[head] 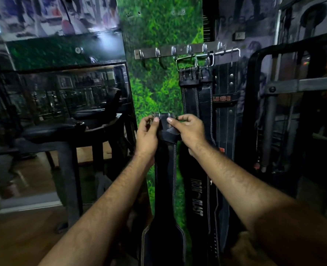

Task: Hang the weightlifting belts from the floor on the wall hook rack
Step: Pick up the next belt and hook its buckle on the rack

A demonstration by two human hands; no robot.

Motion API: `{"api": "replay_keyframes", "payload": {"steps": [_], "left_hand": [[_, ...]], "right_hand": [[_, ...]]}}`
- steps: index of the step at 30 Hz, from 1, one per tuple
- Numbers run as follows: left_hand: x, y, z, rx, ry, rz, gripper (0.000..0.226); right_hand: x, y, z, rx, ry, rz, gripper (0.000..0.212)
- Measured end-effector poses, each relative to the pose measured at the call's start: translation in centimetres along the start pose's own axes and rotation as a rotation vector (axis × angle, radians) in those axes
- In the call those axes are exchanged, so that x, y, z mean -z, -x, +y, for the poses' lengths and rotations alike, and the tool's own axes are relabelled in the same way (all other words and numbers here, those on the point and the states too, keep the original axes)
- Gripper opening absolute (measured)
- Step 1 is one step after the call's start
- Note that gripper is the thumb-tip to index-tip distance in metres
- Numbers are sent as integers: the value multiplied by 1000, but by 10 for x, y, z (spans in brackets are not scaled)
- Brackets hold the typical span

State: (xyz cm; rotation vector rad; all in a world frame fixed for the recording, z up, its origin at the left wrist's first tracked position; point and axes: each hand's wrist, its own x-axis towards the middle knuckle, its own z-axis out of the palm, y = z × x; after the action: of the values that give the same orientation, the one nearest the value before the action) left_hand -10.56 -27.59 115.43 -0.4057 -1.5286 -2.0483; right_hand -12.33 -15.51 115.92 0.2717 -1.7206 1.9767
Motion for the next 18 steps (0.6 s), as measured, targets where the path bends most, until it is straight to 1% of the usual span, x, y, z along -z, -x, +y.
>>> {"api": "replay_keyframes", "payload": {"steps": [2,3,4,6,7,9,10,13,15,18], "left_hand": [[-4,-8,-5,-9,-38,2,12],[-6,-12,-7,-2,-53,0,15],[-8,-15,-9,0,-63,-3,16],[-11,-23,-9,-20,-107,-10,17],[-12,-29,-8,-38,-147,-9,17],[-13,-42,-6,-71,-245,18,20],[-13,-50,-4,-74,-285,38,23],[-11,-75,2,-22,-297,71,26],[-13,-92,8,-37,-287,91,28],[-19,-118,23,-71,-305,119,32]], "right_hand": [[2,-12,5,-17,-35,-57,23],[1,-17,7,0,-41,-108,14],[1,-23,9,33,-38,-151,12],[-3,-33,14,86,-44,-182,12],[-6,-39,15,117,-50,-181,16],[-13,-52,17,167,-22,-174,33],[-17,-58,17,181,1,-167,35],[-29,-78,12,192,16,-161,25],[-41,-93,5,191,46,-129,19],[-60,-116,-12,240,101,-101,19]]}}
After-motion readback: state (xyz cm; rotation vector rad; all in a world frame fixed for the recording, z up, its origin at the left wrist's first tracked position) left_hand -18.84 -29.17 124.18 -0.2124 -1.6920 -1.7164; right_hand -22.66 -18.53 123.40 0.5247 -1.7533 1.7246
